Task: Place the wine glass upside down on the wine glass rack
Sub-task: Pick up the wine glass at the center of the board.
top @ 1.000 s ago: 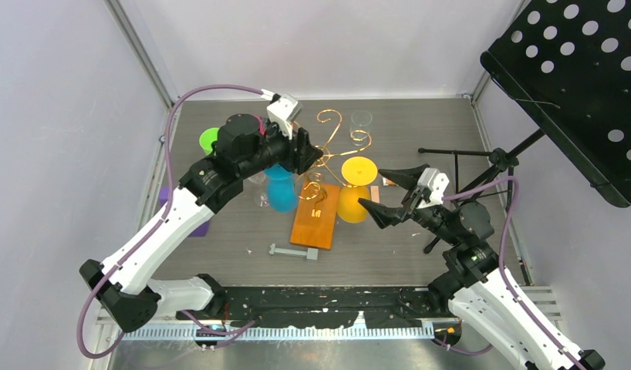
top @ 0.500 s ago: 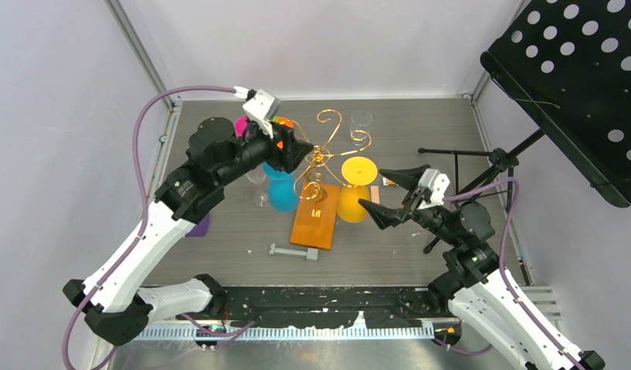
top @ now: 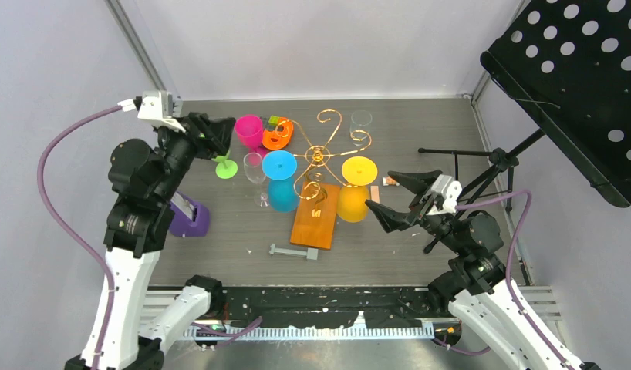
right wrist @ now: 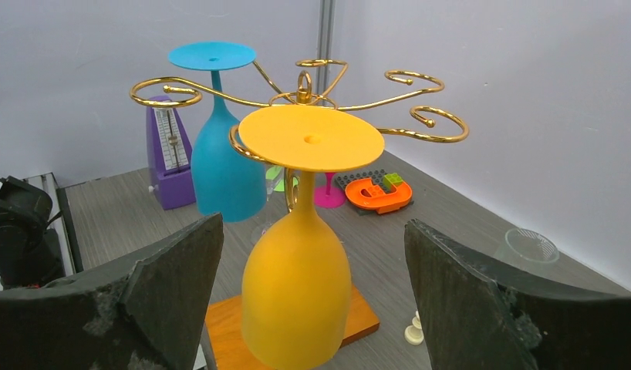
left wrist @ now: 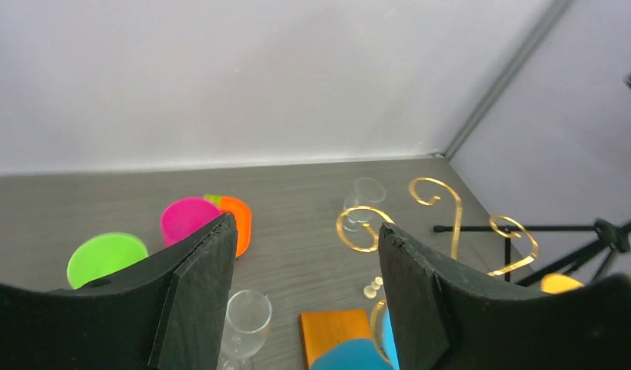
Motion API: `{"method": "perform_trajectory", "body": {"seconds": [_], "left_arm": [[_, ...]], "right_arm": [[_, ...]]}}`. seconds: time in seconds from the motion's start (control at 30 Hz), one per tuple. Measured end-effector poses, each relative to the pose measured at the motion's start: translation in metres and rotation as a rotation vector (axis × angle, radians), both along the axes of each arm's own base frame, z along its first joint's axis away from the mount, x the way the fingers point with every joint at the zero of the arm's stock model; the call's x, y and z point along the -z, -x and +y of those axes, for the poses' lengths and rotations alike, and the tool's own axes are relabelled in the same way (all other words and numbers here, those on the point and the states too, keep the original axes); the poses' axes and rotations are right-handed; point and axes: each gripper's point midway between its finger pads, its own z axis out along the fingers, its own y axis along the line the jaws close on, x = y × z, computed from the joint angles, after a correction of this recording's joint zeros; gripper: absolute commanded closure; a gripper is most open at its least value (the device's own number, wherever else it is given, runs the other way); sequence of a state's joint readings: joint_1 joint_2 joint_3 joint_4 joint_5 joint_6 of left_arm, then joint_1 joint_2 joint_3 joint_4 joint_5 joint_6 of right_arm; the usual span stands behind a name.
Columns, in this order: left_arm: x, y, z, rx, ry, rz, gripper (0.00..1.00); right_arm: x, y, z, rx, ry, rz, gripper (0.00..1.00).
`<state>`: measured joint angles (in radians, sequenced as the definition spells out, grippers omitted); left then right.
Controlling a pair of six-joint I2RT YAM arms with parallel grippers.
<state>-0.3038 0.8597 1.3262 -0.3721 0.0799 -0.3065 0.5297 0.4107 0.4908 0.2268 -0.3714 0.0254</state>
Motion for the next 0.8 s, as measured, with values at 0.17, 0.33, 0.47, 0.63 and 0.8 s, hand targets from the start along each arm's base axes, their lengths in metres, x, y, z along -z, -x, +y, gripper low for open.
{"method": "perform_trajectory", "body": {"seconds": [0.17, 0.33, 0.47, 0.63, 0.8], "left_arm": [[0.053, -0.045, 0.040, -0.156, 0.046, 0.215, 0.37], [0.139, -0.087, 0.068, -0.270, 0.056, 0.533, 0.37], [0.185, -0.094, 0.095, -0.373, 0.073, 0.697, 0.37], [0.191, -0.095, 0.119, -0.465, 0.102, 0.714, 0.38], [0.211, -0.104, 0.136, -0.543, 0.111, 0.765, 0.40]], "right_arm": [[0.000, 0.002, -0.004, 0.011, -0.009, 0.010, 0.07], [0.007, 0.000, -0.005, 0.024, 0.004, 0.050, 0.07], [0.008, 0.000, -0.005, 0.026, 0.004, 0.070, 0.07], [0.008, 0.000, -0.006, 0.029, 0.002, 0.077, 0.07], [0.010, 0.000, -0.006, 0.028, 0.004, 0.089, 0.07]]}}
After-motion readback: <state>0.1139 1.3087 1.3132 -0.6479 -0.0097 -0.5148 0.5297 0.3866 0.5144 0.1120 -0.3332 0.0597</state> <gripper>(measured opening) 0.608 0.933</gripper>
